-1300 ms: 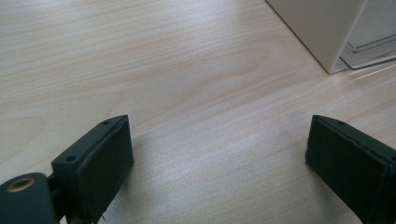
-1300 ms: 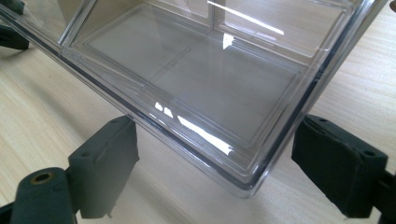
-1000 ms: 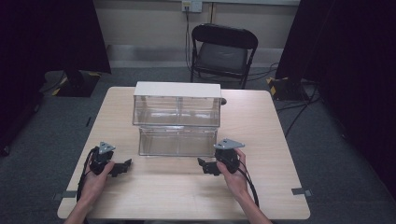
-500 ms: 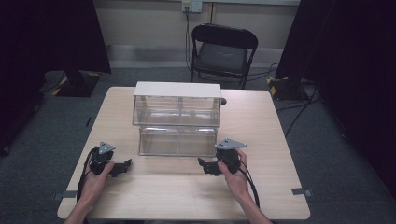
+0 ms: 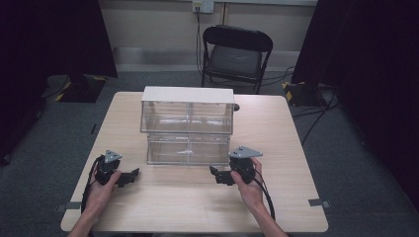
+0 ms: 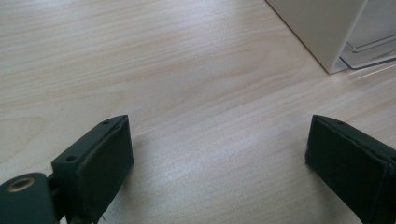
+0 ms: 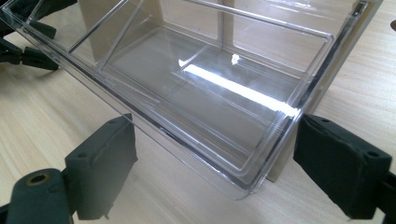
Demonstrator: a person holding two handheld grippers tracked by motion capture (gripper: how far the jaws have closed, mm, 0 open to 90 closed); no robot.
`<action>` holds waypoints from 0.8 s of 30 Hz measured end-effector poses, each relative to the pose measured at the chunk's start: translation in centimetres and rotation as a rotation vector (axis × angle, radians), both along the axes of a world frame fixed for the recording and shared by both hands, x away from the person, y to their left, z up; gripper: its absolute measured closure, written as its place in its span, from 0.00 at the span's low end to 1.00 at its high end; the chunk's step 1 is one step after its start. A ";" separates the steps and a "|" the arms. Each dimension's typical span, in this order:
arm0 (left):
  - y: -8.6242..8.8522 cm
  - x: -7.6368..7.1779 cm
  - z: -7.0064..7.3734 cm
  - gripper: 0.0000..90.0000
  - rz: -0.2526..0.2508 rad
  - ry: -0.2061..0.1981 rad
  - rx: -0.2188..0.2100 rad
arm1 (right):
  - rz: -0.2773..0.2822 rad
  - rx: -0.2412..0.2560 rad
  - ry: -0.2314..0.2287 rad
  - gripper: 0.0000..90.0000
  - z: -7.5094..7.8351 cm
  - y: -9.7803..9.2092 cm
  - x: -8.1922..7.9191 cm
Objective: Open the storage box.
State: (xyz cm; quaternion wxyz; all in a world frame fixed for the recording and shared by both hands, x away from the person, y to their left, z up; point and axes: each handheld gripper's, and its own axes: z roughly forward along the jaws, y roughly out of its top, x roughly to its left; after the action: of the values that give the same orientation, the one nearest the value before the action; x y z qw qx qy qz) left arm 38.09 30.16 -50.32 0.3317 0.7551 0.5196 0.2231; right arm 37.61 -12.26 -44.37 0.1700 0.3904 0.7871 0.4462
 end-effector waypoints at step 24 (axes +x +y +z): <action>0.0 0.0 0.0 0.08 0.000 0.002 0.001 | -0.009 0.003 -0.009 0.14 0.3 0.1 -0.2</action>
State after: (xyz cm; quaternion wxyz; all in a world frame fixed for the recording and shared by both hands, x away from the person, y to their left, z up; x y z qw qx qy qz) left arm 38.09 30.16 -50.31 0.3309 0.7555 0.5199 0.2225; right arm 37.39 -12.13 -44.12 0.1753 0.3921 0.7839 0.4483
